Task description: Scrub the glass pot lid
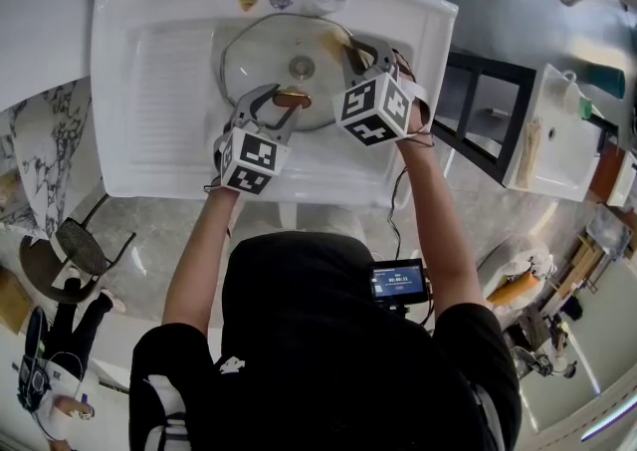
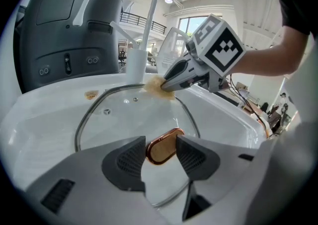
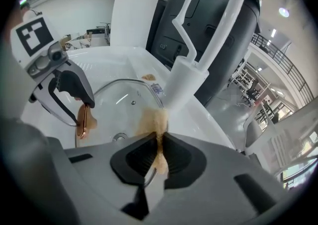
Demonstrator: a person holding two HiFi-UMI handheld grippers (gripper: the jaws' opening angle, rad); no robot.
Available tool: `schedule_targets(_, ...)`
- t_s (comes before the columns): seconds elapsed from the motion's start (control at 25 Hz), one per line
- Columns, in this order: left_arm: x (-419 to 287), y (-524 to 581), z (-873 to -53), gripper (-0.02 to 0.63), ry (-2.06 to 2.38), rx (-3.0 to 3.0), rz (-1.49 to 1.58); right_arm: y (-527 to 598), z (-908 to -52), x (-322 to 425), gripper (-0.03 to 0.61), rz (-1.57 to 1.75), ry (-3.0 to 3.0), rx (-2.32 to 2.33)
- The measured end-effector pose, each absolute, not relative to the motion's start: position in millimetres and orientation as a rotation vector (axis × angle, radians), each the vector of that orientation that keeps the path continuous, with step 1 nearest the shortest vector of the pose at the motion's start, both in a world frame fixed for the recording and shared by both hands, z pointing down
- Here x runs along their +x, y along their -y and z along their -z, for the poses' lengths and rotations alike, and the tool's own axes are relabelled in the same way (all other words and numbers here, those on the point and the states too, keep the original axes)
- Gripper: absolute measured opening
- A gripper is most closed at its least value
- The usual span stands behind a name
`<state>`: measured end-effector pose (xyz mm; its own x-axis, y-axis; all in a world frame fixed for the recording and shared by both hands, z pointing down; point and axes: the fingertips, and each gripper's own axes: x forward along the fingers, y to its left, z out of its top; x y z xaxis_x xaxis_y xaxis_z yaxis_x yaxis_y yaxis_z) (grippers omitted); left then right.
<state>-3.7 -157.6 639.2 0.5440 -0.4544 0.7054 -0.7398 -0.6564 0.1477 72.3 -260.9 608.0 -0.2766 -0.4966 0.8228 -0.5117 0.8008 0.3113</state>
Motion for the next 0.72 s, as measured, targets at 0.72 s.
schedule_targets(0.72,-3.4,157.0,-639.1,0.184,0.980,2.351,-0.898,247.9,-609.5,46.0,0.020,0.031,1.957,0.700)
